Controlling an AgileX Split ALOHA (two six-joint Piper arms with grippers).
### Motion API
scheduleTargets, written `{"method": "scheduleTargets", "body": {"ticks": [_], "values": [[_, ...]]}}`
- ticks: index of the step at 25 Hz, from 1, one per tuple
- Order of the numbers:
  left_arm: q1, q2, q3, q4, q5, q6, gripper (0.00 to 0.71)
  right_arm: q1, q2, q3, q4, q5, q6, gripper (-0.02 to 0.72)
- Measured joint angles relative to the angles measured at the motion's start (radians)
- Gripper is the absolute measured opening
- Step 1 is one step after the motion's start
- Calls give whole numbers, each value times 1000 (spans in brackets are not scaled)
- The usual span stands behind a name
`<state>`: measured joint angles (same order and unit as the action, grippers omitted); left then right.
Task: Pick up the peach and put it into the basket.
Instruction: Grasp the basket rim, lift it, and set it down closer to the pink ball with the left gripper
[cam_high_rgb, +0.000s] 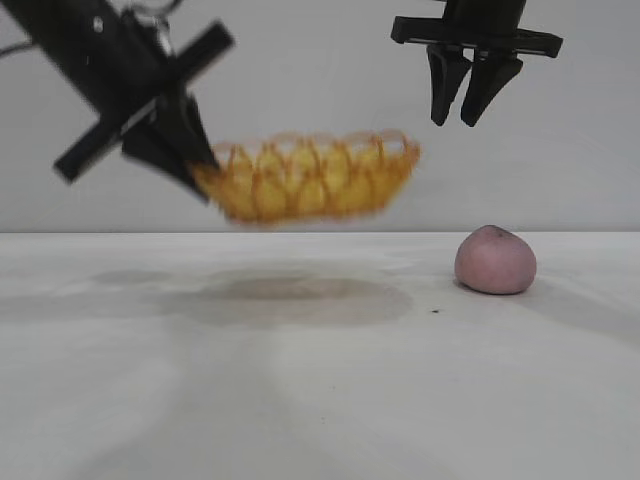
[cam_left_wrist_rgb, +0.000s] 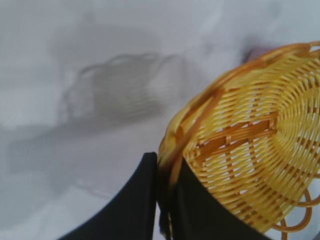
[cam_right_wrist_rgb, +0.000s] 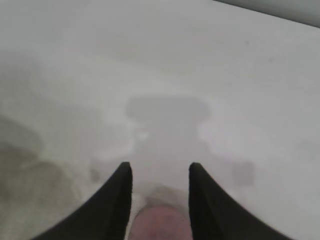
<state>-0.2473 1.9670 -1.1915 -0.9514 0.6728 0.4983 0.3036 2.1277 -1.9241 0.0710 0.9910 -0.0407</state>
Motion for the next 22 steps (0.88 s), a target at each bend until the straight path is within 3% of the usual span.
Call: {"method": "scheduleTargets", "body": {"ticks": [13,14,15,19,22], "values": [[-4,81,12,34,-43,-24,0,0,0,0,8,10,-2,265],[-4,81,12,34,-41,-24,45,0,0,0,8,10,-2,265],[-4,81,12,34,-32,-24,45,0,0,0,8,10,-2,265],[-4,81,12,53,4,-24,328,0,0,0,8,13,-2,265],[-4,76,12,64,11,-26,461,0,0,0,8,14,-2,265]]}}
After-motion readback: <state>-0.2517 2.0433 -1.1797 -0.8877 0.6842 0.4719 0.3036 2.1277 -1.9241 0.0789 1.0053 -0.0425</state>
